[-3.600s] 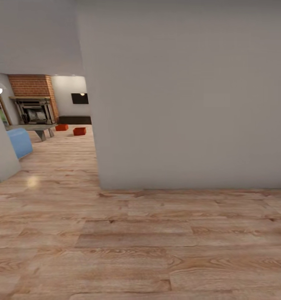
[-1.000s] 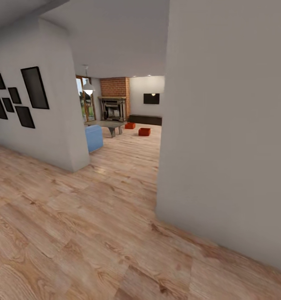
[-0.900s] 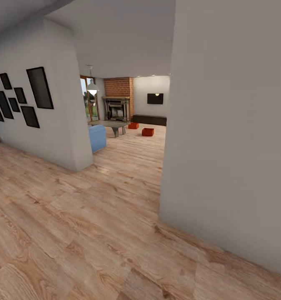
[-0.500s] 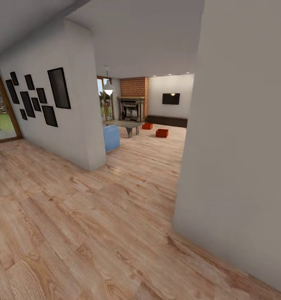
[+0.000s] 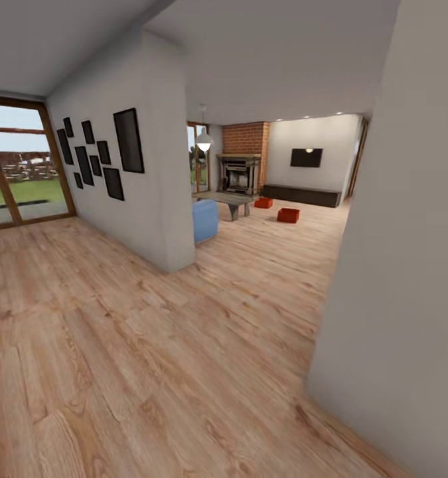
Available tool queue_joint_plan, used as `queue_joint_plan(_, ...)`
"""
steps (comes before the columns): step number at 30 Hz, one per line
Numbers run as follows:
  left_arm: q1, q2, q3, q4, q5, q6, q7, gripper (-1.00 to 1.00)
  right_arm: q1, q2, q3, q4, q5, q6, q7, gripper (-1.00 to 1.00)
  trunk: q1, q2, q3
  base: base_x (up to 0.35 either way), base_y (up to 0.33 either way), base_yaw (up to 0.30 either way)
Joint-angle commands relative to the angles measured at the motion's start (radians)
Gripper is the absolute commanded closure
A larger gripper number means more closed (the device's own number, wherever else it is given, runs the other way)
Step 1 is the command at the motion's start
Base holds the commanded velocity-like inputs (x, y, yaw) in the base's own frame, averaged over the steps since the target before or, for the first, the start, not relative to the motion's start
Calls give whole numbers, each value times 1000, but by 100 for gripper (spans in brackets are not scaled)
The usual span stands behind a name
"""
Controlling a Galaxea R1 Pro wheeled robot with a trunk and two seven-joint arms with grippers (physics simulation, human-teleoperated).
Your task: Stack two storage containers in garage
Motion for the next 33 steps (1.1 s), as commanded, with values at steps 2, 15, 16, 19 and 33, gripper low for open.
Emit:
queue_joint_plan(2,0,0,0,0,4,-2,0,-100,-1,0,4,3,8,-4,-6,-100,1,0,-1,325,0,269)
queue_joint_plan(15,0,0,0,0,4,-2,0,-100,-1,0,6,3,8,-4,-5,-100,1,0,-1,324,0,218)
queue_joint_plan(16,0,0,0,0,4,-2,0,-100,-1,0,6,3,8,-4,-5,-100,1,0,-1,324,0,15)
queue_joint_plan(19,0,0,1,0,4,-2,0,-100,-1,0,7,3,8,-4,-5,-100,1,0,-1,324,0,7)
queue_joint_plan(33,0,-1,0,0,4,-2,0,-100,-1,0,19,3,22,0,-3,-100,1,0,-1,324,0,1)
